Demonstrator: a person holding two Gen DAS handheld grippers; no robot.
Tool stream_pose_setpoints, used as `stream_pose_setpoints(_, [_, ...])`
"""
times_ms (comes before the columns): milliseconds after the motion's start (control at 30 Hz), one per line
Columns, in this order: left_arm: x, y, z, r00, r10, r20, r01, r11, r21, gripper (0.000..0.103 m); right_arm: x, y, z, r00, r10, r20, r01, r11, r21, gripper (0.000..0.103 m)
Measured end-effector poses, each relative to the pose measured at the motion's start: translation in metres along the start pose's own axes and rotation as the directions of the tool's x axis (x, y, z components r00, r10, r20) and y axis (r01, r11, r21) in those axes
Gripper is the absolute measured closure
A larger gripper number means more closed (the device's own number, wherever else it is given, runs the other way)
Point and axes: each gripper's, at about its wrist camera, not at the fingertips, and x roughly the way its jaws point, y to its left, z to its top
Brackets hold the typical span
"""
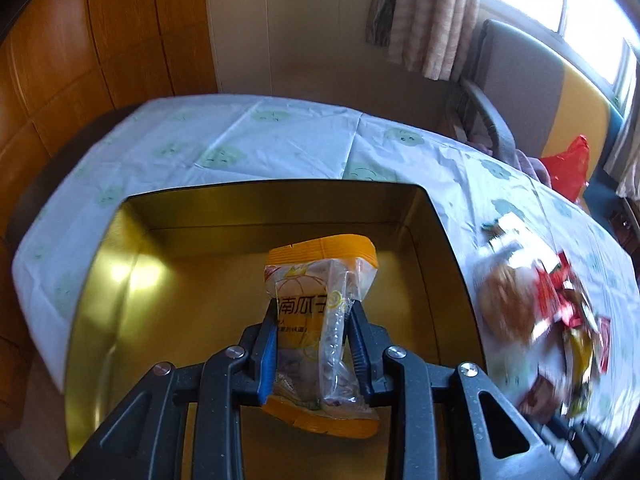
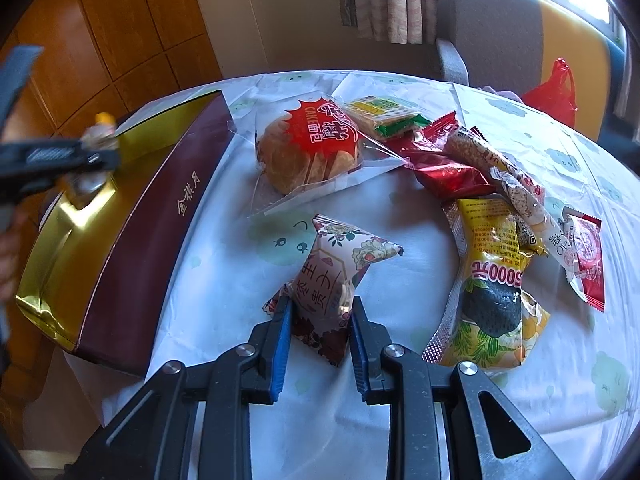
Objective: Organize snacks
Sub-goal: 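Carry the yellow-orange packet into the gold tin with the left gripper while the right gripper grasps a patterned sweet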
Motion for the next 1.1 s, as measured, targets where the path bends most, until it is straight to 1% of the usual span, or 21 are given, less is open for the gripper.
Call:
stream_pose_setpoints(67, [0.011,-0.003,0.01,0.999,-0.049,-0.013,0.048,0.999,-0.01,0.069,0.0,0.0,0.0,1.0,0.003,0.001,-0.003,1.0,0.001,0.076])
stream_pose_setpoints(100, [0.014,-0.006,0.013,0.997,-0.071,-0.02,0.071,0.997,-0.008,0.065,0.0,-0.001,0.0,1.0,0.003,0.001,-0.003,1.0,0.001,0.076])
stream_pose_setpoints(133, [0.015,-0.007,0.015,0.996,-0.085,-0.015,0.085,0.996,-0.004,0.062,0.0,0.0,0.0,1.0,0.003,0.002,-0.003,1.0,0.0,0.076])
stream_pose_setpoints(167, [0.014,-0.008,0.015,0.997,-0.083,-0.006,0.083,0.997,-0.003,0.06,0.0,-0.001,0.0,1.0,0.003,0.002,-0.003,1.0,-0.001,0.076])
stream_pose_setpoints(200, [0.011,-0.008,0.015,0.998,-0.069,0.004,0.069,0.998,-0.003,0.058,-0.001,-0.001,-0.001,1.0,0.003,0.003,-0.003,1.0,-0.001,0.076])
stream_pose_setpoints(300, [-0.001,-0.008,0.008,0.997,-0.065,0.036,0.065,0.998,0.002,0.058,0.0,0.0,0.0,1.0,0.0,0.005,0.0,1.0,-0.004,0.076])
stream_pose_setpoints(433, [-0.023,0.0,-0.012,0.997,-0.016,0.073,0.017,1.0,-0.012,0.058,0.0,0.002,0.0,1.0,-0.007,0.008,0.007,1.0,-0.01,0.077])
stream_pose_setpoints(533, [-0.036,0.005,-0.032,0.996,0.022,0.082,-0.021,1.0,-0.012,0.058,0.0,0.003,0.001,1.0,-0.008,0.006,0.008,1.0,-0.016,0.079])
stream_pose_setpoints(633, [-0.048,0.011,-0.049,0.995,0.042,0.094,-0.042,0.999,-0.006,0.058,-0.001,0.004,0.002,1.0,-0.002,0.003,0.002,1.0,-0.019,0.084])
stream_pose_setpoints(800, [-0.068,0.022,-0.069,0.989,0.069,0.129,-0.07,0.998,0.0,0.058,-0.005,0.007,0.002,1.0,-0.005,0.004,0.005,0.999,-0.035,0.088])
stream_pose_setpoints(900, [-0.076,0.026,-0.075,0.986,0.082,0.146,-0.084,0.996,0.005,0.058,-0.011,0.01,0.003,1.0,0.009,0.019,-0.008,0.999,-0.033,0.09])
stream_pose_setpoints(1100, [-0.086,0.035,-0.084,0.985,0.082,0.153,-0.081,0.997,-0.011,0.058,-0.028,0.025,0.008,0.998,0.043,0.055,-0.04,0.998,-0.057,0.095])
